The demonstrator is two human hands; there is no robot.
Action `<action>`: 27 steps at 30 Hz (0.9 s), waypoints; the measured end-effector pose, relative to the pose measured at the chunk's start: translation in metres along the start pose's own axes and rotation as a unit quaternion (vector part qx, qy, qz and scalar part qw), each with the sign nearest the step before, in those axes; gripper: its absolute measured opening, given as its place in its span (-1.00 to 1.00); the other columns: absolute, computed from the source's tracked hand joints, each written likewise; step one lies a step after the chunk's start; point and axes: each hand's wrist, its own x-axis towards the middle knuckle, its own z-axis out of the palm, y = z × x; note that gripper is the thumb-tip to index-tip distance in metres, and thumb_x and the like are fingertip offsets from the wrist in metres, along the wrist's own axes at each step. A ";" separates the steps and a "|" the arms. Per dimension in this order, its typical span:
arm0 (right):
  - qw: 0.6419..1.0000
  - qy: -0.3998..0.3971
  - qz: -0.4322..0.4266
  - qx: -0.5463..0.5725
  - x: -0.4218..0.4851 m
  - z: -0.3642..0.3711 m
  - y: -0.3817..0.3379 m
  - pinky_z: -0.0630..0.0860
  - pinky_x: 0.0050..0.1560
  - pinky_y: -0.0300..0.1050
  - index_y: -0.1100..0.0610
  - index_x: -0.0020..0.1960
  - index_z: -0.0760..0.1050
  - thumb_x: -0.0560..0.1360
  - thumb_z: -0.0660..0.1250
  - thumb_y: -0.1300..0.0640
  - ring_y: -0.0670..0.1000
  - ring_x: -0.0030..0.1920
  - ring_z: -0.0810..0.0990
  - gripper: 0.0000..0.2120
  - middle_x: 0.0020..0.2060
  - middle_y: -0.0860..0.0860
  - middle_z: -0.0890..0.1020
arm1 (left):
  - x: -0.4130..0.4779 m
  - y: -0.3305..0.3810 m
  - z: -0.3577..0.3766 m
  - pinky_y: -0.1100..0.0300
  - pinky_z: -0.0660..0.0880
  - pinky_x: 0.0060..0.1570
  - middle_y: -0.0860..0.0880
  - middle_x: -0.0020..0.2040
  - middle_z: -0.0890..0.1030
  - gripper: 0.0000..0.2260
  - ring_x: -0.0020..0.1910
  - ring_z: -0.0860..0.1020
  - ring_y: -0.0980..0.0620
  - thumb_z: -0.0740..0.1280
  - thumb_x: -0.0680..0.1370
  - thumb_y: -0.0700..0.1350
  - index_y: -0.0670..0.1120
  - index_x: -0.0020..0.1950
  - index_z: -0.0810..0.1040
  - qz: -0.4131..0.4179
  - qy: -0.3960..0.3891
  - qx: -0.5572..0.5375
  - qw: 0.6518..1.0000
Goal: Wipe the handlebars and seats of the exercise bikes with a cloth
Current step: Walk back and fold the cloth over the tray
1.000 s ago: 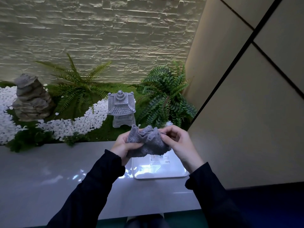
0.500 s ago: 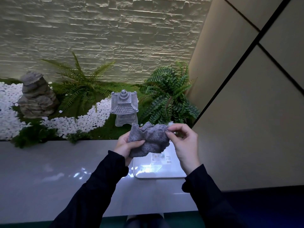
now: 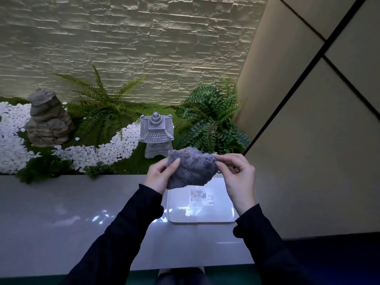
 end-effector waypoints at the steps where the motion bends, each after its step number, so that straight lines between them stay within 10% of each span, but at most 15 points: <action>1: 1.000 0.002 -0.008 0.001 0.001 -0.001 0.000 0.56 -0.17 -0.23 0.08 -0.17 0.65 0.41 0.40 0.44 -0.10 -0.16 0.59 -0.73 -0.15 0.10 0.60 | 0.000 0.002 0.000 0.10 0.54 0.10 -0.14 0.32 0.49 -0.83 0.25 0.50 -0.08 0.27 0.55 -0.23 -0.10 0.03 0.63 0.016 0.007 0.033 0.999; 6: 1.000 0.013 -0.023 -0.014 0.005 -0.002 0.003 0.43 -0.22 -0.40 0.11 -0.18 0.65 0.41 0.41 0.43 -0.19 -0.15 0.57 -0.77 -0.15 0.10 0.62 | 0.002 0.010 0.003 0.14 0.25 0.33 -0.06 0.34 0.45 -0.83 0.39 0.32 0.08 0.26 0.56 -0.27 -0.20 0.04 0.63 0.104 0.010 0.211 0.972; 10: 1.000 0.004 -0.015 0.012 0.013 -0.006 0.004 0.54 -0.07 -0.18 0.20 -0.17 0.65 0.44 0.39 0.42 -0.04 -0.04 0.61 -0.84 -0.07 0.11 0.64 | -0.001 0.024 0.015 0.28 0.49 -0.11 0.10 -0.23 0.66 -0.80 -0.17 0.58 0.19 0.25 0.56 -0.27 -0.05 -0.12 0.63 0.117 -0.022 0.186 0.975; 19: 0.970 -0.133 0.088 0.185 0.039 -0.029 -0.010 0.48 -0.24 -0.23 0.11 -0.05 0.47 0.57 0.24 0.31 -0.10 -0.24 0.54 -0.87 -0.25 -0.05 0.62 | 0.000 0.049 0.029 0.33 0.50 -0.34 0.07 -0.29 0.66 -0.83 -0.31 0.60 0.16 0.24 0.57 -0.19 -0.06 -0.10 0.62 0.077 -0.082 0.130 0.985; 21: 0.942 -0.160 0.155 0.253 0.043 -0.027 -0.008 0.48 -0.12 -0.12 0.12 0.07 0.47 0.57 0.25 0.18 -0.03 -0.13 0.57 -0.91 -0.12 0.02 0.65 | 0.002 0.054 0.036 0.25 0.51 -0.28 0.00 -0.26 0.65 -0.85 -0.28 0.59 0.08 0.24 0.55 -0.18 -0.14 -0.06 0.61 0.056 -0.081 0.084 0.992; 27: 0.791 -0.295 0.357 0.399 0.017 -0.009 0.007 0.40 0.31 0.13 0.12 0.41 0.39 0.27 0.48 -0.29 0.16 0.34 0.46 -0.16 0.34 0.19 0.49 | 0.003 0.064 0.046 0.24 0.59 -0.30 -0.04 -0.22 0.67 -0.85 -0.29 0.63 0.07 0.21 0.58 -0.21 -0.18 0.00 0.57 -0.033 -0.064 -0.028 0.997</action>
